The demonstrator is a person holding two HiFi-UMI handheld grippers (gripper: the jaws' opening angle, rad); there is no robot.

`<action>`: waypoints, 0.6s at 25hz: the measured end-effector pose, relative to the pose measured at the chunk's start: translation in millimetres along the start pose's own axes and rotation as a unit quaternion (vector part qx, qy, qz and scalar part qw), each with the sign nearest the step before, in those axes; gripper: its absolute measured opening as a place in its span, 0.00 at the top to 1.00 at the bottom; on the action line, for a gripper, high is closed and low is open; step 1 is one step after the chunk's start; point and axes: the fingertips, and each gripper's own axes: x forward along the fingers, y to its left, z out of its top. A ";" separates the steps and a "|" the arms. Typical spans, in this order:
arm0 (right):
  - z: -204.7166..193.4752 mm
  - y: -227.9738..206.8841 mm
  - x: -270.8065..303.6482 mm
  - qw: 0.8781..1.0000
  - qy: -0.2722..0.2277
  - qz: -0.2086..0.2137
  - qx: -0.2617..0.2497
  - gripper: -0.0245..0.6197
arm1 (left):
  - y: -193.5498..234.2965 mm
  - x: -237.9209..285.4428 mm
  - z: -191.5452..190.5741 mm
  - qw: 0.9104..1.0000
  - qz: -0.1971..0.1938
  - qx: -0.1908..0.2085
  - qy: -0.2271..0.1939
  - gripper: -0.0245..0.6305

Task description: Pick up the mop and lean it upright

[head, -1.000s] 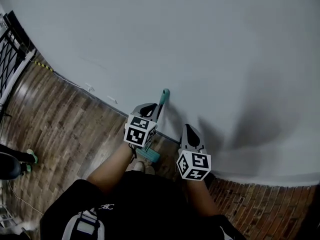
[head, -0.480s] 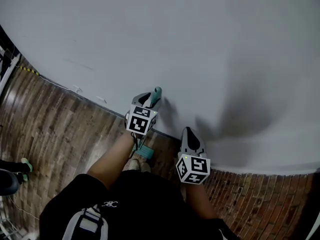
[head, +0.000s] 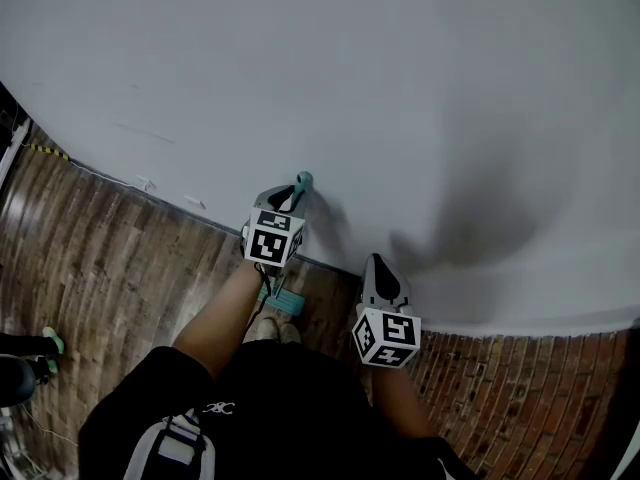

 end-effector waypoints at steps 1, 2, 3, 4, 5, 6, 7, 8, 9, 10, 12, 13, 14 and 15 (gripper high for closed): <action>-0.2 1.0 -1.1 1.000 0.000 0.001 0.000 0.94 | -0.4 -2.1 -0.5 1.000 0.001 0.003 -0.001 0.83; -0.5 2.0 -2.2 1.000 0.000 0.002 0.000 0.94 | -1.1 -4.7 -1.2 1.000 0.001 0.006 -0.001 0.83; -1.1 3.1 -2.9 1.000 0.000 0.004 0.001 0.94 | -2.2 -7.8 -2.1 1.000 0.002 0.009 -0.002 0.83; -2.1 4.1 -3.2 1.000 0.001 0.007 0.002 0.94 | -3.1 -11.6 -3.1 1.000 0.002 0.010 -0.003 0.83; -3.3 5.2 -3.0 1.000 0.002 0.009 0.002 0.94 | -3.0 -16.0 -4.5 1.000 0.003 0.010 -0.005 0.83; -4.5 6.5 -2.4 1.000 0.003 0.012 0.003 0.94 | -2.3 -20.8 -6.0 1.000 0.004 0.009 -0.008 0.83; -5.4 8.2 -1.3 1.000 0.004 0.015 0.004 0.94 | -2.0 -26.4 -7.4 1.000 0.004 0.006 -0.010 0.83; -5.7 10.7 0.1 1.000 0.004 0.020 0.005 0.94 | -2.1 -32.6 -8.5 1.000 0.003 0.002 -0.013 0.83; -5.4 14.1 1.6 1.000 0.004 0.025 0.006 0.94 | -2.2 -39.1 -9.6 1.000 0.002 -0.001 -0.016 0.83; -4.4 18.3 3.3 0.999 0.003 0.031 0.005 0.94 | -1.6 -45.6 -11.0 1.000 0.002 -0.003 -0.018 0.83; -1.1 28.2 6.5 0.999 -0.002 0.045 0.002 0.94 | 1.4 -58.0 -15.0 1.000 0.005 -0.007 -0.023 0.83; 0.4 33.3 7.7 0.999 -0.004 0.052 0.000 0.94 | 3.2 -64.0 -17.8 1.000 0.006 -0.009 -0.025 0.83; 1.3 38.1 8.4 0.998 -0.005 0.059 -0.003 0.94 | 4.3 -70.1 -20.9 1.000 0.007 -0.010 -0.027 0.83; 1.7 42.4 8.7 0.998 -0.005 0.066 -0.005 0.94 | 4.1 -76.6 -23.9 0.999 0.007 -0.010 -0.030 0.83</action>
